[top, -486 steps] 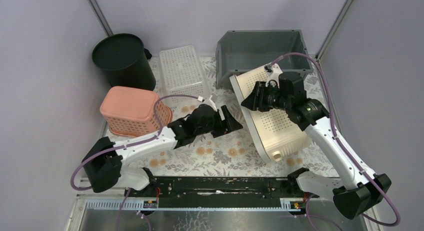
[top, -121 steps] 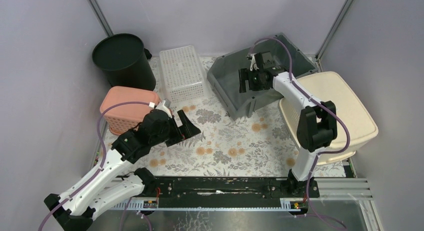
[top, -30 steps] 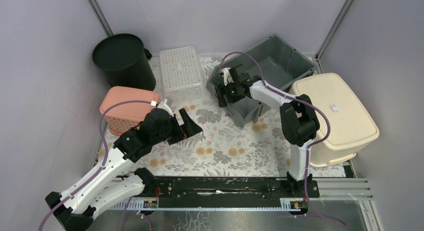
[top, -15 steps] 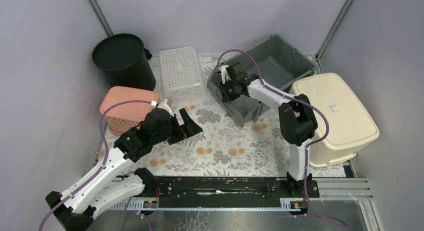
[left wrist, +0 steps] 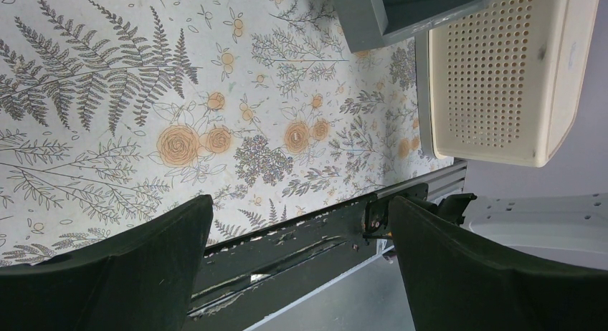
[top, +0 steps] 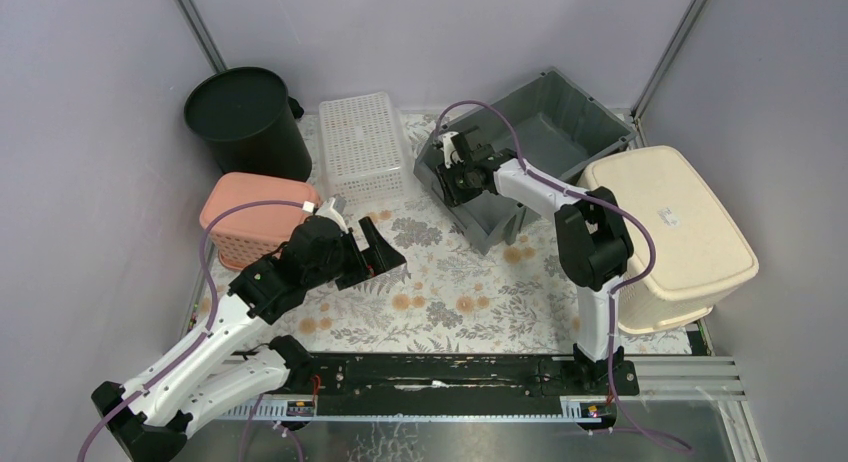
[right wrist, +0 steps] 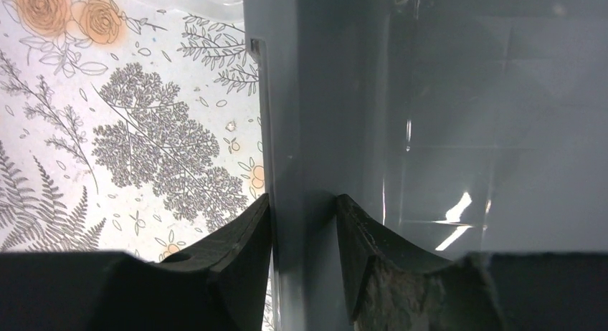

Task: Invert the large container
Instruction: Turn the container upside down at the center of the board.

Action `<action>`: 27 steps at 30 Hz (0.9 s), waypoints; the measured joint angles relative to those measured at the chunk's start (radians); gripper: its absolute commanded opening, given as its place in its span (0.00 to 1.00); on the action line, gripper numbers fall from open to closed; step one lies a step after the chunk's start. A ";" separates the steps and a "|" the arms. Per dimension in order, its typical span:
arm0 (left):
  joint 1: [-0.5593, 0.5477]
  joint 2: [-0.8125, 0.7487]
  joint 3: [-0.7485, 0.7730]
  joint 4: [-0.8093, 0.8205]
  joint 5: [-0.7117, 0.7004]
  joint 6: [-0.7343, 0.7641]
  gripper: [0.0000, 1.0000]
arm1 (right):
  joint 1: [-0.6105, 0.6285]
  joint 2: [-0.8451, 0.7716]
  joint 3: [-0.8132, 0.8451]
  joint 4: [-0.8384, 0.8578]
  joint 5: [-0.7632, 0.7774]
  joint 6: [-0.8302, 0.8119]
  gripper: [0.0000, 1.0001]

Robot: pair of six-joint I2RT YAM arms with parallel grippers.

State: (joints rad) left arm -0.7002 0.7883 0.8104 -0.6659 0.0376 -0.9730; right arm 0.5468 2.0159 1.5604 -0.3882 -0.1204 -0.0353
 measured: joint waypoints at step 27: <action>0.000 -0.018 -0.005 0.000 0.000 -0.001 1.00 | 0.014 0.020 0.098 -0.114 0.100 -0.039 0.00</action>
State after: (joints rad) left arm -0.7002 0.7704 0.8051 -0.6659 0.0376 -0.9737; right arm 0.5606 2.0361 1.6581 -0.5018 -0.0200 -0.0742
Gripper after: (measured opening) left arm 0.998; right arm 0.248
